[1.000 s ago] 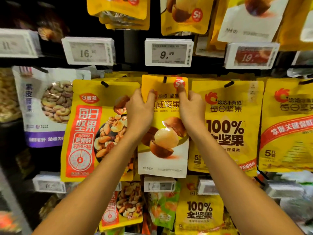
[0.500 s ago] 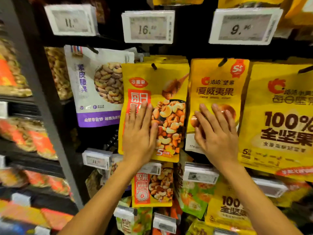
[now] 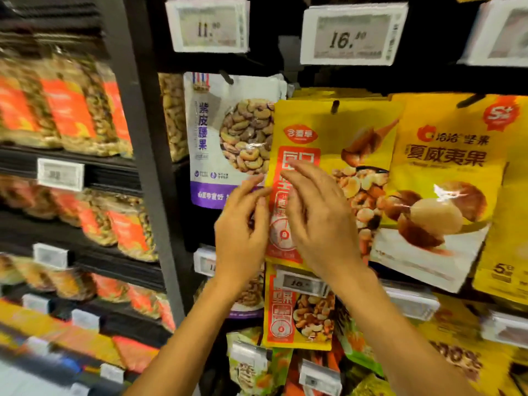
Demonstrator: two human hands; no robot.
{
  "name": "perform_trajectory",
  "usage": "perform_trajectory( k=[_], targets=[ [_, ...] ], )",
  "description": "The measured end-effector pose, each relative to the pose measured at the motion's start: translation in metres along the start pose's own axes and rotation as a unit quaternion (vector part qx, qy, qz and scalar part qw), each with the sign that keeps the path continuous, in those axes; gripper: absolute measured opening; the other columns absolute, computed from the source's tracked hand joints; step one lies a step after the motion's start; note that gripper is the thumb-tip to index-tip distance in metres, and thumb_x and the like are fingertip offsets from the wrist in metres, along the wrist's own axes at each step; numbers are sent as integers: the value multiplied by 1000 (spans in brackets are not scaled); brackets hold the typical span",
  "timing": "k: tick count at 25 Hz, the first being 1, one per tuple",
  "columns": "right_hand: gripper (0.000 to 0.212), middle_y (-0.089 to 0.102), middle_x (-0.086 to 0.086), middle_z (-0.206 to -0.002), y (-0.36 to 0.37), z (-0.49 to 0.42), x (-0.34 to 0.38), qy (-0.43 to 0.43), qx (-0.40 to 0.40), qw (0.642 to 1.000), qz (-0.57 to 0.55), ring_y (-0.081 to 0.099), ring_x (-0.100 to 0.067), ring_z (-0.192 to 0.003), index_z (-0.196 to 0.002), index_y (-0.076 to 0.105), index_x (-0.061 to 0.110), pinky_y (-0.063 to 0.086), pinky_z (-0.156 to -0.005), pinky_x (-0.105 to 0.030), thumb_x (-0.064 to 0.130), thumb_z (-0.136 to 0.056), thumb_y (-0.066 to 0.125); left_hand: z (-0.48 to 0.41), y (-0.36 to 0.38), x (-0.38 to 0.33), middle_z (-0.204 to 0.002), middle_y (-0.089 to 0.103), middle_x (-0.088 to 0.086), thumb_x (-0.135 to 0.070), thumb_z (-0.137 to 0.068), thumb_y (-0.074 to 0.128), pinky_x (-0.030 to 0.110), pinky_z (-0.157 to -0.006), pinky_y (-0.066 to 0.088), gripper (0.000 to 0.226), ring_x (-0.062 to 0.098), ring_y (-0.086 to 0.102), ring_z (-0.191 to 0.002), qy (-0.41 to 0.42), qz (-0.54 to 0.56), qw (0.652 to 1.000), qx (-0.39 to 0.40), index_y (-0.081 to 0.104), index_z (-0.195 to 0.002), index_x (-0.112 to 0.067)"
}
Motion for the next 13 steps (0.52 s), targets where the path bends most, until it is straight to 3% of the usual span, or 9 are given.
perform_trajectory(
  k=[2, 4, 6, 9, 13],
  targets=[
    [36, 58, -9, -131, 32, -5, 7, -12, 50, 991, 121, 50, -29, -126, -120, 62, 7, 36, -108, -46, 21, -92, 43, -7, -34, 25, -139, 43, 3, -17, -95, 44, 21, -108, 27, 38, 13, 37, -132, -23, -97, 993, -57, 53, -128, -2],
    [41, 49, -4, -141, 57, -7, -2, -8, 102, 971, 216, 40, -26, -135, -129, 55, 10, 27, -112, -47, 26, -94, 42, -15, -32, 47, -153, 22, 11, -13, -98, 43, 25, -115, 15, 47, 23, 19, -143, -45, -135, 990, 5, 31, -142, -3],
    [41, 52, -4, -138, 66, -6, -17, -17, 96, 959, 266, 44, -24, -132, -128, 57, 11, 32, -110, -47, 28, -93, 44, -18, -23, 62, -155, 7, 5, -13, -99, 39, 20, -116, 7, 53, 20, 6, -146, -38, -129, 989, 58, 15, -146, -9],
    [36, 56, -4, -134, 67, -2, -32, -63, 84, 952, 289, 50, -23, -127, -120, 64, 12, 39, -106, -45, 28, -93, 45, -17, -25, 72, -152, 4, -4, -17, -100, 34, 6, -112, 3, 52, 10, 6, -143, -22, -104, 993, 53, 9, -146, -15],
    [31, 60, -12, -127, 57, 0, -30, -95, 44, 973, 205, 54, -28, -123, -114, 65, 4, 36, -106, -47, 18, -88, 56, -11, -27, 70, -155, 15, 6, -25, -97, 36, 10, -113, 8, 56, 10, 12, -141, -36, -126, 991, 21, 19, -147, -9]
  ],
)
Point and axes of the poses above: each hand's wrist, its own z-axis away from the middle knuckle, its own y-axis out of the palm, x = y × z, the point moved 7 cm from there along -z, towards the middle knuckle
